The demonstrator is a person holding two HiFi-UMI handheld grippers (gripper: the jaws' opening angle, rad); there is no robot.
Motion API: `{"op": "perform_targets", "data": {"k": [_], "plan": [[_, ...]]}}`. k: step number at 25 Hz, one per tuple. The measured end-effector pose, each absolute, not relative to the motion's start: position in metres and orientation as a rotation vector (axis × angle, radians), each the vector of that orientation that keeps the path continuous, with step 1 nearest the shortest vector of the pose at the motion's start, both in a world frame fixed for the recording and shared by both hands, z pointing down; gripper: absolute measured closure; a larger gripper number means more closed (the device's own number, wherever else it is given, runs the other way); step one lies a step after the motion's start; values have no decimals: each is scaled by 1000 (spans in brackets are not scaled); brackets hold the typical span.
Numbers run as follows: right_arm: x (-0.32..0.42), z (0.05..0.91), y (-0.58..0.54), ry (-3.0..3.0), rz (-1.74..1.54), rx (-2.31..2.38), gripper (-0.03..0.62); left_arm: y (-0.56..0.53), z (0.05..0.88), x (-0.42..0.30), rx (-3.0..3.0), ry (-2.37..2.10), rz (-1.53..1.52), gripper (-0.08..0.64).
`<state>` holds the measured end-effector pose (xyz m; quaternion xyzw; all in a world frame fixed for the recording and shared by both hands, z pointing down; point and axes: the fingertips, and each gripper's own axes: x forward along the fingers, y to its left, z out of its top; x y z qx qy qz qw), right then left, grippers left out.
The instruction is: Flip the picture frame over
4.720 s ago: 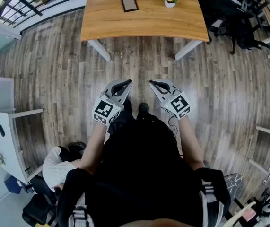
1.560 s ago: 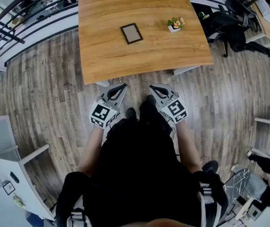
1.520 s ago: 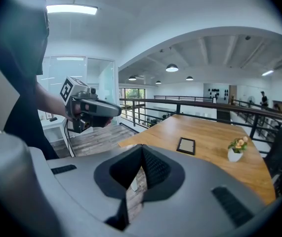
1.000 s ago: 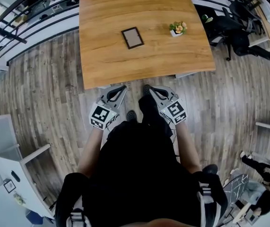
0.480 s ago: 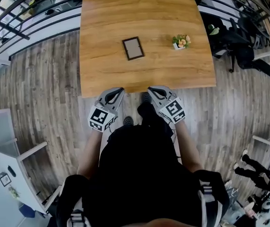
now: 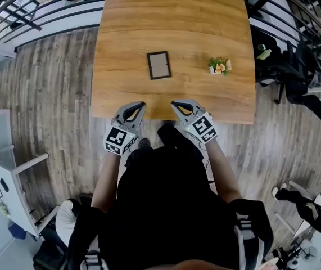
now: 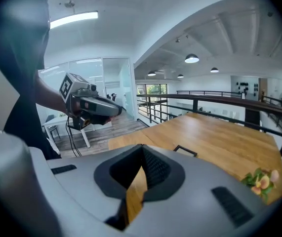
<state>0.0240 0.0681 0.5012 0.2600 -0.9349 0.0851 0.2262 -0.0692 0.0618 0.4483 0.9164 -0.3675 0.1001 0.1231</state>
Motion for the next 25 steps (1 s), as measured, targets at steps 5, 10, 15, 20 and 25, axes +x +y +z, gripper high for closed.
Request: {"op": "perform_targets", "data": {"k": [5,10,15,20,25], "plan": [[29,508,52,-2600,231,626,584,53,460,-61,2601,-1148,318,535],[42,518,29,-2612,252,607,584,37,469,-51,2585,-1199,361,535],[48,535,4,-2602,248,602,584,21,475,-46,2583,-1218,413,535],[51,551,-20,-2604,287,621,583,6,486,-43,2574,-1236,440,535],[53,565,-36,-2600,360,650,580,-11,500,-40,2558,-1247,450,535]]}}
